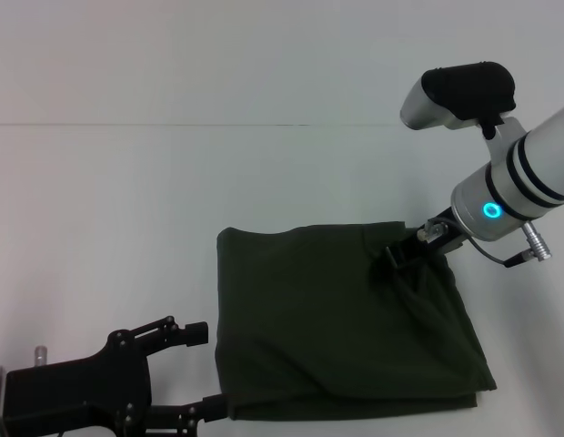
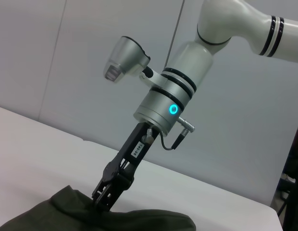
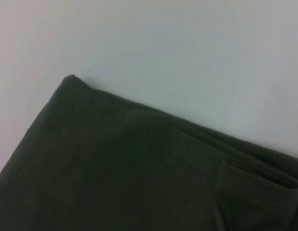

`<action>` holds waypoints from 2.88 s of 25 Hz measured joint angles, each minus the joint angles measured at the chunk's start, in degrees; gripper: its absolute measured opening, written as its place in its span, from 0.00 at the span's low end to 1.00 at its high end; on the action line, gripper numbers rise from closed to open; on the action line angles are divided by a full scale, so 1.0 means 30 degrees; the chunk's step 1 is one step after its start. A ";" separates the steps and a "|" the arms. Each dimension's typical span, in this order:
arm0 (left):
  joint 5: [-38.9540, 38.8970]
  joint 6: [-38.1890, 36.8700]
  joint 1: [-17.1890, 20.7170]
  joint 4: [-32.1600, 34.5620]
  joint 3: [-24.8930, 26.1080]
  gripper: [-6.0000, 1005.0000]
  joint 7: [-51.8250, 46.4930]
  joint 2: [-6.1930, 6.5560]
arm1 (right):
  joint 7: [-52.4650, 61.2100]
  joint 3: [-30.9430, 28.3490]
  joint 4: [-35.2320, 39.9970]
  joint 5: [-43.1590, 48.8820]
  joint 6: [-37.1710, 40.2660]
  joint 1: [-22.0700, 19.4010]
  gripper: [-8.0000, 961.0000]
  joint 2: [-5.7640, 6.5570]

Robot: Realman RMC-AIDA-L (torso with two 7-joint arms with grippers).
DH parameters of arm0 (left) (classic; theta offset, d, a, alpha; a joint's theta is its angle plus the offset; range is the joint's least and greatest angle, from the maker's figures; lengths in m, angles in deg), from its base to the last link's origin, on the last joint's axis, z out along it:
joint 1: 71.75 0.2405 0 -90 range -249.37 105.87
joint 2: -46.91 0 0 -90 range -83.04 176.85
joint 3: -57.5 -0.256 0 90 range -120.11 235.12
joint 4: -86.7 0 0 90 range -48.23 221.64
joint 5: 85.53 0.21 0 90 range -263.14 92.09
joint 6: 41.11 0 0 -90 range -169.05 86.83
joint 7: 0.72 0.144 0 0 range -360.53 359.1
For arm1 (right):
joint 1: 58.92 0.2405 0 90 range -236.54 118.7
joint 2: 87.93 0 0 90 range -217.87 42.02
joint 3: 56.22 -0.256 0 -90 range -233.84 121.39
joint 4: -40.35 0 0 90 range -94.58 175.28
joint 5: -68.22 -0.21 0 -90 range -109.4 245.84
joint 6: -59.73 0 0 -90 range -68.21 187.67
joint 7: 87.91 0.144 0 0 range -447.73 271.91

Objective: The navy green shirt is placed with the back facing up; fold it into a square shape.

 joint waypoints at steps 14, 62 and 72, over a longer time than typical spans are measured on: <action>-0.0112 -0.0049 0.0057 0.0002 0.0045 0.94 -0.0001 0.0034 | -0.0743 -0.0059 0.0159 -0.1190 -0.0101 -0.0372 0.10 0.0105; -0.0191 -0.0152 0.0120 -0.0011 0.0431 0.95 -0.0332 0.0015 | -1.3347 -1.3064 -0.3299 -0.9025 0.1934 -0.6281 0.21 0.1313; -0.0276 -0.0225 0.0123 -0.0349 0.1600 0.94 -0.1170 -0.0006 | -2.6052 -1.2849 -0.4613 -1.1593 0.5958 -0.8489 0.62 0.0685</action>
